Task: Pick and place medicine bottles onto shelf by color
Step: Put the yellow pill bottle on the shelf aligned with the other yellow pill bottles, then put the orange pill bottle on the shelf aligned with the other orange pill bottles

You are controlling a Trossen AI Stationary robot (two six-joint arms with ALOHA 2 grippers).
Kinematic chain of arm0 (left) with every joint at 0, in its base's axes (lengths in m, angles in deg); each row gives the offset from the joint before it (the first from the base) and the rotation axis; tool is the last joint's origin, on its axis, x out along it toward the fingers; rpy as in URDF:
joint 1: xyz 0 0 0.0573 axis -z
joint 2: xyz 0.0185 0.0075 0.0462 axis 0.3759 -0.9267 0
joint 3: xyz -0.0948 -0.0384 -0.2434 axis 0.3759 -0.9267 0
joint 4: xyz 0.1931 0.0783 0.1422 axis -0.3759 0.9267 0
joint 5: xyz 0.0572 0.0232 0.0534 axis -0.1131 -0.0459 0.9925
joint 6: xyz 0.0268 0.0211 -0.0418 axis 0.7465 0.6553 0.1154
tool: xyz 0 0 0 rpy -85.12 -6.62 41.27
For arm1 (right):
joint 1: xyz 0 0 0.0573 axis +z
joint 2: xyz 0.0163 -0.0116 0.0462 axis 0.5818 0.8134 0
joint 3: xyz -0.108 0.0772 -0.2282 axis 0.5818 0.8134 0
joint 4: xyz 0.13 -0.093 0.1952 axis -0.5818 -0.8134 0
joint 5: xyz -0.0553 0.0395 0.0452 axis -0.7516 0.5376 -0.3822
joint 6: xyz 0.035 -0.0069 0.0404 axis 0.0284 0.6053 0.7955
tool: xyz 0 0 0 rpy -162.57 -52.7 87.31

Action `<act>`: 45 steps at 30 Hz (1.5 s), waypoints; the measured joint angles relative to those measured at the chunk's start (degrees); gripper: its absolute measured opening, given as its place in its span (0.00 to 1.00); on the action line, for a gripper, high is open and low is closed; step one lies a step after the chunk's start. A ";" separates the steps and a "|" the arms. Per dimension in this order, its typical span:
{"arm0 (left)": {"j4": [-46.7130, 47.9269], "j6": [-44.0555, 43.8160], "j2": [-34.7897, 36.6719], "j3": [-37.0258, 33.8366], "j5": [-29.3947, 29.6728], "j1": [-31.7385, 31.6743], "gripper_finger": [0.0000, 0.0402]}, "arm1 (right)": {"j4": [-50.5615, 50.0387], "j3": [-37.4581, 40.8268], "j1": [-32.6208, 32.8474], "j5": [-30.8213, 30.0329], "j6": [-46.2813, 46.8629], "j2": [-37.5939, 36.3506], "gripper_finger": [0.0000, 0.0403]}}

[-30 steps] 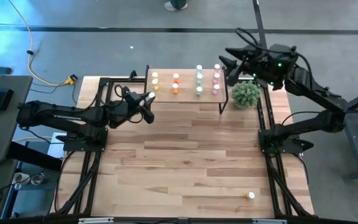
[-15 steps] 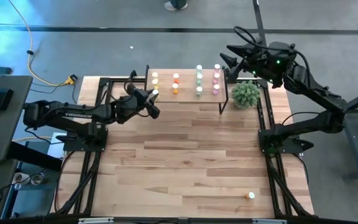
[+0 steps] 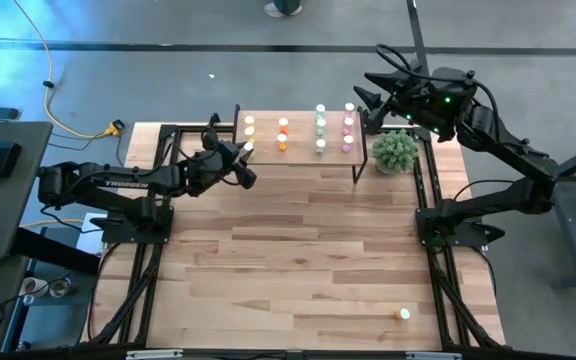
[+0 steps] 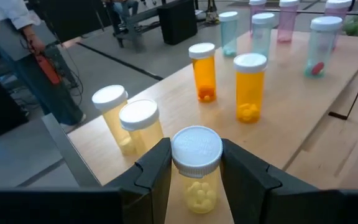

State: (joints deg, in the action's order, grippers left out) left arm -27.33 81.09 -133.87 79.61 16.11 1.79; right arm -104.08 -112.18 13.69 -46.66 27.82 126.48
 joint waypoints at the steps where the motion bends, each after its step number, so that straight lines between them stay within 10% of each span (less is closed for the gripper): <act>1: 0.01 0.03 0.00 0.00 0.04 0.00 0.29 | 0.00 0.00 0.00 0.00 0.00 0.00 0.46; 45: 0.66 -0.22 1.44 -0.11 1.51 0.11 0.52 | 0.00 0.00 0.02 0.45 -0.81 0.00 0.46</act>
State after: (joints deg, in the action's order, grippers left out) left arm -26.67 80.88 -132.43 79.50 17.62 1.89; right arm -104.08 -112.18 13.71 -46.22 27.01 126.48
